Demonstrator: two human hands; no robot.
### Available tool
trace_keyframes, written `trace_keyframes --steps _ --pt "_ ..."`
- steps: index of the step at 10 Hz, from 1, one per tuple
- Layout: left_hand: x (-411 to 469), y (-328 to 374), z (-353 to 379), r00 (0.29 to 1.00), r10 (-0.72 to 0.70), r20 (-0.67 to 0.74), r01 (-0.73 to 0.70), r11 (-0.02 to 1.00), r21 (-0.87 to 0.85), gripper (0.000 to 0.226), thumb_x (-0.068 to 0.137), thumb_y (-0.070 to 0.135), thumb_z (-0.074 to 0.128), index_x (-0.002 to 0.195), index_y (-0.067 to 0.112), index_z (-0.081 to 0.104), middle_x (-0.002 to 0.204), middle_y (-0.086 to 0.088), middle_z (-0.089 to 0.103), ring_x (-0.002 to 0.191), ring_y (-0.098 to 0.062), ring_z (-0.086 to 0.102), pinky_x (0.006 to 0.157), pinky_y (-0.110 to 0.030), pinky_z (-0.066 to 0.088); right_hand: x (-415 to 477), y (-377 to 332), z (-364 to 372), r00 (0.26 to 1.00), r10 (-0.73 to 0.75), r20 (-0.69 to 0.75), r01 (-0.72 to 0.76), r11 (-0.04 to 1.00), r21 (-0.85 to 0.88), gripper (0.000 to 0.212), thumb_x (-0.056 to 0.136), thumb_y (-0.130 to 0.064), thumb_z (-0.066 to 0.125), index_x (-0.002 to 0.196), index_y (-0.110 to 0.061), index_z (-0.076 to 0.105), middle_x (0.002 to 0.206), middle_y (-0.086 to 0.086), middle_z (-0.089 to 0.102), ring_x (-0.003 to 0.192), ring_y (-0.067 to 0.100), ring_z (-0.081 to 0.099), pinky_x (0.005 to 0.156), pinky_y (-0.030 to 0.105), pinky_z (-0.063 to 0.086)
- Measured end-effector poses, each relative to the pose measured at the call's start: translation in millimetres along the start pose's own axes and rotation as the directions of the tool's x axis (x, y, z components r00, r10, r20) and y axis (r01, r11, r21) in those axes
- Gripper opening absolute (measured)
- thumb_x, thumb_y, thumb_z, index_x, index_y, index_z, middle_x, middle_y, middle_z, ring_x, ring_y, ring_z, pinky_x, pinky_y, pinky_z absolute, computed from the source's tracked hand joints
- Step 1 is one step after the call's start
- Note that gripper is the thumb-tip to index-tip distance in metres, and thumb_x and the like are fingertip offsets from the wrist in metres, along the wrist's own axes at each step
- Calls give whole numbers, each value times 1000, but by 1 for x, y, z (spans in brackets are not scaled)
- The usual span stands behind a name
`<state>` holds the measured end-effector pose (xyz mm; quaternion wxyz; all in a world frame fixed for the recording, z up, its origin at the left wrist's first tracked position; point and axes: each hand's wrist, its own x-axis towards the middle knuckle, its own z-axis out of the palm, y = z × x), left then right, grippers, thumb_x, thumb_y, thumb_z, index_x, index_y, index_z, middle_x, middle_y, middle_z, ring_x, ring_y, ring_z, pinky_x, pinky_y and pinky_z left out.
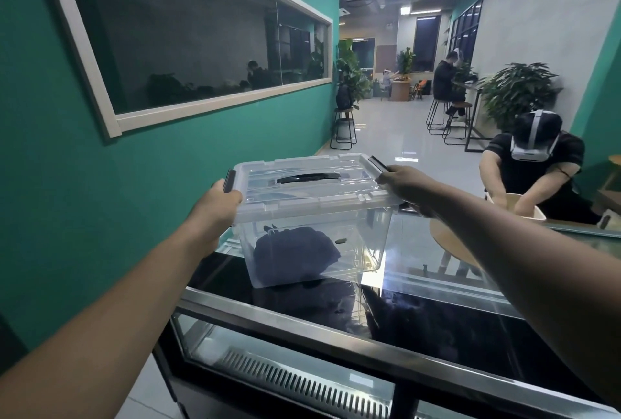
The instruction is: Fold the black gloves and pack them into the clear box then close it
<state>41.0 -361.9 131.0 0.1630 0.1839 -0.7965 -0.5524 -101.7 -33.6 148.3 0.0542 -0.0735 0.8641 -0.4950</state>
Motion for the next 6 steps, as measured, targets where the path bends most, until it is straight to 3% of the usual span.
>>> trace_keyframes --steps 2,3,4,5,6 --pt "0 4 5 998 18 -63 -10 992 124 37 98 27 48 135 29 54 124 -7 69 111 -34 68 100 -53 57 3 2 -2 1000 -19 -16 18 999 -30 34 102 -23 56 134 -13 61 120 18 63 92 30 62 70 36 58" --pt "8 12 6 994 64 -92 -23 918 395 50 103 27 51 152 20 52 143 -11 60 131 -38 60 110 -48 48 5 2 -7 998 -67 -17 64 990 -124 35 102 -25 55 133 -10 60 119 16 64 105 35 66 82 45 63" --pt "23 24 10 984 165 -75 -93 817 570 48 109 31 56 154 15 57 174 -9 35 160 -28 33 128 -42 27 15 2 -15 983 -177 43 182 946 -268 34 106 -30 56 132 -9 57 116 13 60 89 25 59 59 32 45" --pt "37 46 24 979 199 -39 -132 769 625 44 109 44 55 144 19 65 165 -8 49 151 -27 45 125 -45 36 23 -4 -31 942 -309 133 337 854 -396 34 105 -41 58 123 -13 57 121 15 59 86 24 56 59 31 38" --pt "43 75 43 982 189 -14 -138 765 629 45 109 52 53 140 23 66 153 -2 59 138 -25 56 115 -46 45 29 -10 -54 913 -321 254 405 792 -457 49 107 -49 53 140 -13 54 136 17 57 112 33 58 85 38 47"
